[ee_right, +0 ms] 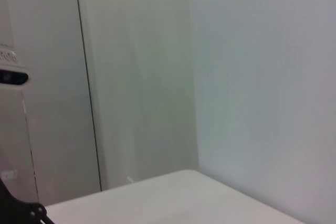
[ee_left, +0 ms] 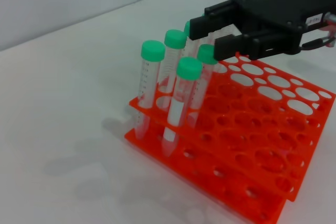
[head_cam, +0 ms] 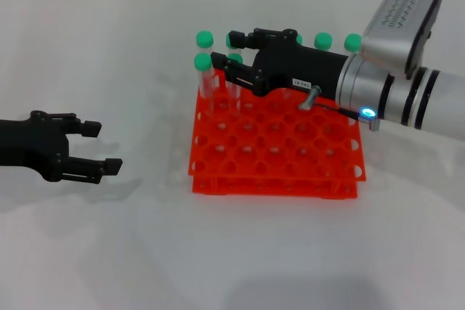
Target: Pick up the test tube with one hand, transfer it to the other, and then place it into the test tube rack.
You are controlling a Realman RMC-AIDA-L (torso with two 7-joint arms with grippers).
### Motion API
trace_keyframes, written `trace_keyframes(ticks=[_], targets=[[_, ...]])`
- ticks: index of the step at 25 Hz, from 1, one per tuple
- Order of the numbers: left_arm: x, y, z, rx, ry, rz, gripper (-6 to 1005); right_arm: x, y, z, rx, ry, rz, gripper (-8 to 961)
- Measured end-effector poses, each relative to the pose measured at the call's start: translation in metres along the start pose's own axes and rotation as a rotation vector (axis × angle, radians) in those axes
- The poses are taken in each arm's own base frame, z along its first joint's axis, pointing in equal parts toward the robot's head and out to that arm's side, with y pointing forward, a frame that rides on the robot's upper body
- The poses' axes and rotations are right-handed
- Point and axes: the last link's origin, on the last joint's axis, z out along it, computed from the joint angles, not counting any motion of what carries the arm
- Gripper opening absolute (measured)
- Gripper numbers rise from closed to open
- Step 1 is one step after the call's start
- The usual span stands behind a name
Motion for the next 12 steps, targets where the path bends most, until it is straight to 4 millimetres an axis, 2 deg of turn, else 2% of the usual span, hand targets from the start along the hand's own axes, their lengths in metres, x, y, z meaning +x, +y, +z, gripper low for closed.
trace_keyframes(ticks=[4,7,12], targets=[[0.000,0.000,-0.001,0.001,0.004,0.004,867,-0.001,0.001,-0.004,-0.011,-0.027,0.008,494],[0.001,-0.001,-0.003,0.006,0.025,0.010,868,-0.004,0.003,-0.013,-0.033,-0.072,0.009,579],[0.003,-0.001,-0.005,0.014,0.059,0.015,869,-0.011,-0.001,-0.030,-0.028,-0.141,0.033,669]])
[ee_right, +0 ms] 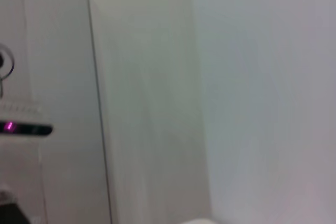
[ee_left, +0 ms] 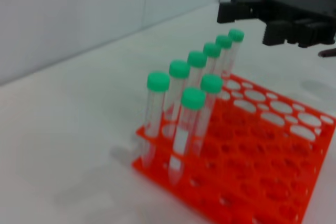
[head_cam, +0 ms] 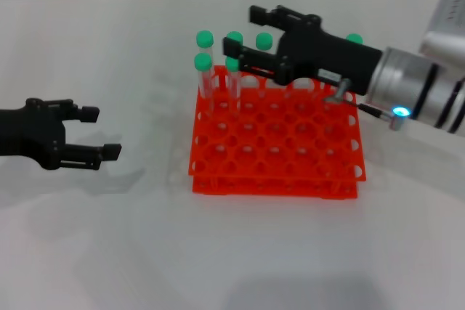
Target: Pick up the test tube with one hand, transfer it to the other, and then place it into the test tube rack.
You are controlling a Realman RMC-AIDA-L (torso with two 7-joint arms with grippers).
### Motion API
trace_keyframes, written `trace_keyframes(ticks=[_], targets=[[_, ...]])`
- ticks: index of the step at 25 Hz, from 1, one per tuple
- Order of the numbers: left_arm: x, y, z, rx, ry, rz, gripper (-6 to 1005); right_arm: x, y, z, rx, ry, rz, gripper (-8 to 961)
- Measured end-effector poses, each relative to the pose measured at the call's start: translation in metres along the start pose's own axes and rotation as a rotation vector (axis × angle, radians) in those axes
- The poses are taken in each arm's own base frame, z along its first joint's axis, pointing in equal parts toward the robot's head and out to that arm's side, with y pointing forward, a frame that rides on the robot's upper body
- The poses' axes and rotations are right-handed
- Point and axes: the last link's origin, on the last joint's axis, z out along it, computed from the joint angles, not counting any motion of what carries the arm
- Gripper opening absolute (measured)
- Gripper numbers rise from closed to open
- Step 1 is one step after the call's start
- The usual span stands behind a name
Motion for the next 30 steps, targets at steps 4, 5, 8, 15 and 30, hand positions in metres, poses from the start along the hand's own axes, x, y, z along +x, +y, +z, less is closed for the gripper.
trace_keyframes(ticks=[4,5,8,15,30], targets=[[0.008,-0.001,-0.003,0.011,0.067,0.002,869,-0.006,-0.009,-0.021,0.014,-0.037,0.019,741],[0.010,-0.001,-0.003,0.012,0.080,0.003,869,-0.007,-0.012,-0.027,0.024,-0.047,0.025,759],[0.016,-0.001,-0.004,0.013,0.131,0.005,870,-0.008,-0.020,-0.043,0.050,-0.047,0.032,813],[0.023,0.001,-0.005,0.016,0.210,0.001,871,-0.009,-0.031,-0.073,0.024,0.108,-0.010,872],[0.026,0.009,0.007,-0.012,0.248,-0.007,870,-0.010,-0.028,-0.115,-0.068,0.244,-0.010,874]])
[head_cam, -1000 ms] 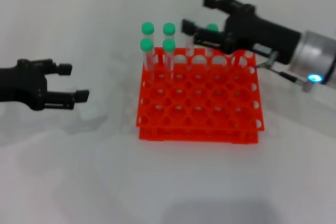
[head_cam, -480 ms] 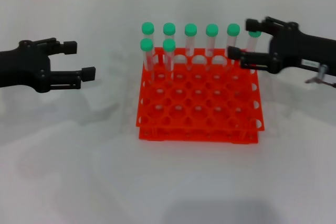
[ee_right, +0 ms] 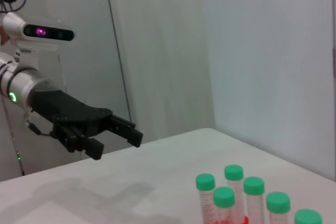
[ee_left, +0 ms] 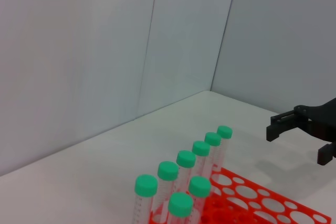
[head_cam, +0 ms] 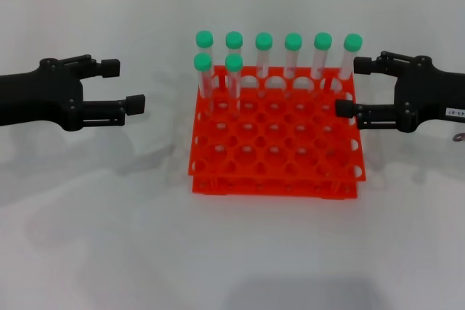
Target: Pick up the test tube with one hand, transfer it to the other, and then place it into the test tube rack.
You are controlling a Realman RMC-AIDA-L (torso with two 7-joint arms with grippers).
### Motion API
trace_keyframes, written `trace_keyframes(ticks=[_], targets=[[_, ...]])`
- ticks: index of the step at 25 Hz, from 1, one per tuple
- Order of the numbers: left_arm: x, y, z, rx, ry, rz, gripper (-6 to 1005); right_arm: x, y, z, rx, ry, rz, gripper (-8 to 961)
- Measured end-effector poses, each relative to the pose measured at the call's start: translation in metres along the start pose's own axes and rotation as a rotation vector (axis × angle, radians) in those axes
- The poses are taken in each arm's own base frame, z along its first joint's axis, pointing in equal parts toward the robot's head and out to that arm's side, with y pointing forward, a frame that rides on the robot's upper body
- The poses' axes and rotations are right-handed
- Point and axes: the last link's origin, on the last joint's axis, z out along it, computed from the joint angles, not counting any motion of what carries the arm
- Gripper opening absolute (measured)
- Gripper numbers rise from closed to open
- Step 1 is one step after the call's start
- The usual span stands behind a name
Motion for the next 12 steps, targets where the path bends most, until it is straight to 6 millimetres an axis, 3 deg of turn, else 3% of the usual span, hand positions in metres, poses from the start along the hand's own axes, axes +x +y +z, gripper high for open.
trace_keyframes(ticks=[12], targets=[[-0.0001,0.0033,-0.0014,-0.024,-0.002,0.002,870,0.0005,0.0045,0.0013,-0.023,-0.003,0.005,874]])
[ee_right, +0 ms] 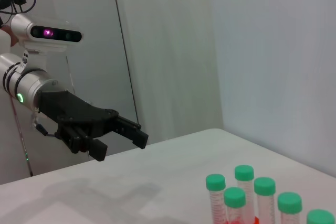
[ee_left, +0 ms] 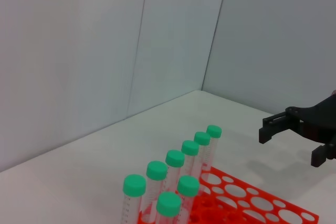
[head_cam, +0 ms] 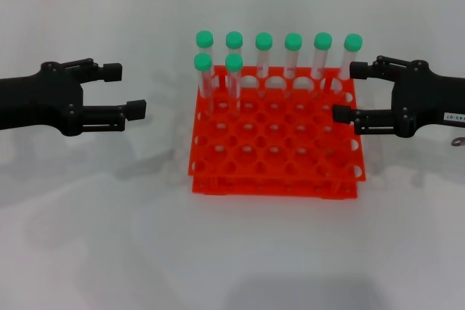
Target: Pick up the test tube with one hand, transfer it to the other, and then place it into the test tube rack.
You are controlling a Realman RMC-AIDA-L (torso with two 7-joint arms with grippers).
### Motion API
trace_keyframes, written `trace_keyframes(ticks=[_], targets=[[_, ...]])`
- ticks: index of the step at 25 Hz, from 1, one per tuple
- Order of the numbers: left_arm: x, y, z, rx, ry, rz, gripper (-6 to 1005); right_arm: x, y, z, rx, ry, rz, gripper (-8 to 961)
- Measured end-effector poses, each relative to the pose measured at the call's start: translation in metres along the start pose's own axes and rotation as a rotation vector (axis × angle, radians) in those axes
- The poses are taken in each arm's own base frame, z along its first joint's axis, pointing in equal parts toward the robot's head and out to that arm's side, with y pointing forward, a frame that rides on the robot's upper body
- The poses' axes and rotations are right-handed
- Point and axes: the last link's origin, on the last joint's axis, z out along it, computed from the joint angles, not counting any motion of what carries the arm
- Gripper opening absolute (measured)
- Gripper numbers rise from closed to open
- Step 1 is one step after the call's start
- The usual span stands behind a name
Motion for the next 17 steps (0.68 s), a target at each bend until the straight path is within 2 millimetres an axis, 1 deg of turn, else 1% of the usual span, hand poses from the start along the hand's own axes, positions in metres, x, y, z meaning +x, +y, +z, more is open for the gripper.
trace_keyframes(ticks=[17], targets=[[0.0034,-0.0011,0.0016,-0.005,-0.002,0.011,870,0.0000,-0.0001,0.0008,0.002,0.000,0.001,874]])
